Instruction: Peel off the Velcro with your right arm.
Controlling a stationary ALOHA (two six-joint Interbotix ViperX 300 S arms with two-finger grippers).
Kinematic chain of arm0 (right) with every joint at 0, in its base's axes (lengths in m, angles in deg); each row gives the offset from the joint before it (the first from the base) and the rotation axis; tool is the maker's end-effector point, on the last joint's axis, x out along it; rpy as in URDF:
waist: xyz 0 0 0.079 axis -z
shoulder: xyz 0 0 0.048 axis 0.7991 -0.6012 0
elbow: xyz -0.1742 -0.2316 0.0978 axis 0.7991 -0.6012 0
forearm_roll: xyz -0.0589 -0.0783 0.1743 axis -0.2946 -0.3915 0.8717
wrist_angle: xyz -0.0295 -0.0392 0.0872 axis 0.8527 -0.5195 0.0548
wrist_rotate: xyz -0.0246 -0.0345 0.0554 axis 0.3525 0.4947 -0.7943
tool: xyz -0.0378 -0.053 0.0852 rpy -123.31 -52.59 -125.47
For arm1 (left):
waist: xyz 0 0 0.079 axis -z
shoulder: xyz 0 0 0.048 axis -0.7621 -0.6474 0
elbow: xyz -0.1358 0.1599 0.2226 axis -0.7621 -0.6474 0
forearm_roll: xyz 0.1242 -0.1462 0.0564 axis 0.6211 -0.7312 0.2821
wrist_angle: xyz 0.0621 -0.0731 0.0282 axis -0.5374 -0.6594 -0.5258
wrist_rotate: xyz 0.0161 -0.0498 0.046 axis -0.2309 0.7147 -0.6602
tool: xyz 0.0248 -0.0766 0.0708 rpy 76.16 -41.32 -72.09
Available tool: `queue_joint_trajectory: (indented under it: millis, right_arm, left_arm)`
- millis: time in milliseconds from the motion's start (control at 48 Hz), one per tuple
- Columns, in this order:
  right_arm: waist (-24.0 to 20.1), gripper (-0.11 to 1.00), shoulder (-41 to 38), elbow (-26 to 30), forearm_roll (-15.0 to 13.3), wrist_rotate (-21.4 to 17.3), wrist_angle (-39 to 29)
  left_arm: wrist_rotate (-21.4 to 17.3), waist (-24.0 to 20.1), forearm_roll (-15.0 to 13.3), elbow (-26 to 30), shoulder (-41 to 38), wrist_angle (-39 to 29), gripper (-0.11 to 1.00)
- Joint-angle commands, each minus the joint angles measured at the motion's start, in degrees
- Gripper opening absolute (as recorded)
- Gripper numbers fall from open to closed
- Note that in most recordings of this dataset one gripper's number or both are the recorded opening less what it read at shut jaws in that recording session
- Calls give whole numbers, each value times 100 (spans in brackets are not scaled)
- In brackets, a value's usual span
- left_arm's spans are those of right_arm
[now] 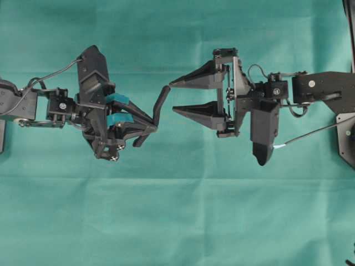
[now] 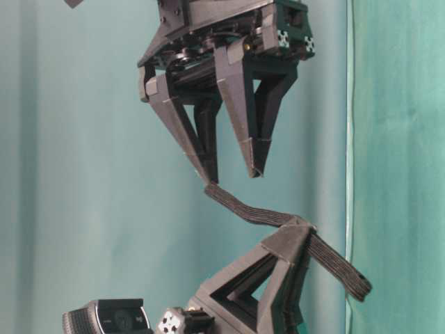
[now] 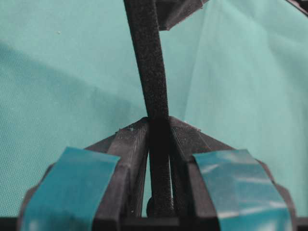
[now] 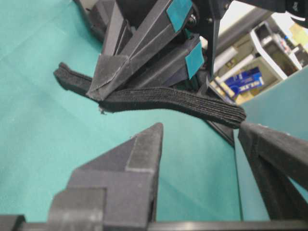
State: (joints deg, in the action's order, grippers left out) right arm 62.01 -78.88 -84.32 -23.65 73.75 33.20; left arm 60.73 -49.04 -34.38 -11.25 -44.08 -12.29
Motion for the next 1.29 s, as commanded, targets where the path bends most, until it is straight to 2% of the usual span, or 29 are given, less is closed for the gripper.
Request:
queue_joint_trajectory:
  millis: [0,604,1271]
  right_arm:
    - [-35,19,53,18,-9,-18,53]
    - [-79,19,9,-9,-9,0,88]
    - [176,19,237,-272,9,9,88]
  left_arm:
    - [-9,-26,-9,97,114,70,10]
    - [-9,-62,-9,88,123,123,10]
    - [-9,-62,-9,53,132,123,10]
